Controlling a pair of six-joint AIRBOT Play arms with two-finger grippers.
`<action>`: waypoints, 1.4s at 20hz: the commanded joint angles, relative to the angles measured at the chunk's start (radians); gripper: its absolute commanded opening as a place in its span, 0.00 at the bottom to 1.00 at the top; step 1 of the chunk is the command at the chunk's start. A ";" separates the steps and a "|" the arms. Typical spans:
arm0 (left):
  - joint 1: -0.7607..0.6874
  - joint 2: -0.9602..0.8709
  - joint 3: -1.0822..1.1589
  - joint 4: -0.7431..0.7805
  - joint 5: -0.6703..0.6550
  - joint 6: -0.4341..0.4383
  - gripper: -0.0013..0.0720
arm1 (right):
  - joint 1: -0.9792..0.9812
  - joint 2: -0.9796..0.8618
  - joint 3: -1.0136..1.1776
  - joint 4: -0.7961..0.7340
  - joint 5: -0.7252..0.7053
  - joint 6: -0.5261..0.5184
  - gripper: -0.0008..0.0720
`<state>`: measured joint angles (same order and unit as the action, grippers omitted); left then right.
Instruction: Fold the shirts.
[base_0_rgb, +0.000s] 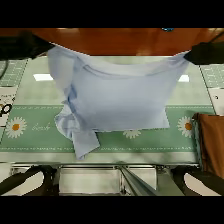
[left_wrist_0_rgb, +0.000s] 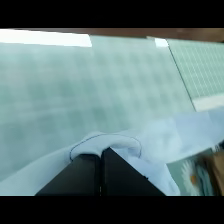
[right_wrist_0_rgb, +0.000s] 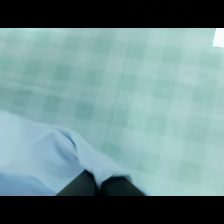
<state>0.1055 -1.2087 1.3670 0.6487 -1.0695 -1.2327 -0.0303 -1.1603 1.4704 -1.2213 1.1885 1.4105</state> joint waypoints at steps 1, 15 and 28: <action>-0.053 -0.269 0.044 -0.006 0.256 0.016 0.04 | 0.000 -0.274 0.037 0.071 -0.167 -0.008 0.05; 0.079 -0.613 0.345 -0.019 -0.076 -0.123 0.71 | -0.115 -0.661 0.292 0.425 -0.057 0.104 0.59; 0.586 0.258 -0.836 0.255 -0.238 -0.041 0.71 | -0.345 0.190 -0.739 0.285 -0.071 -0.079 0.59</action>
<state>0.5720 -1.1446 0.8665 0.9150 -1.3708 -1.2858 -0.3531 -1.1484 0.9787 -1.0519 1.1954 1.4193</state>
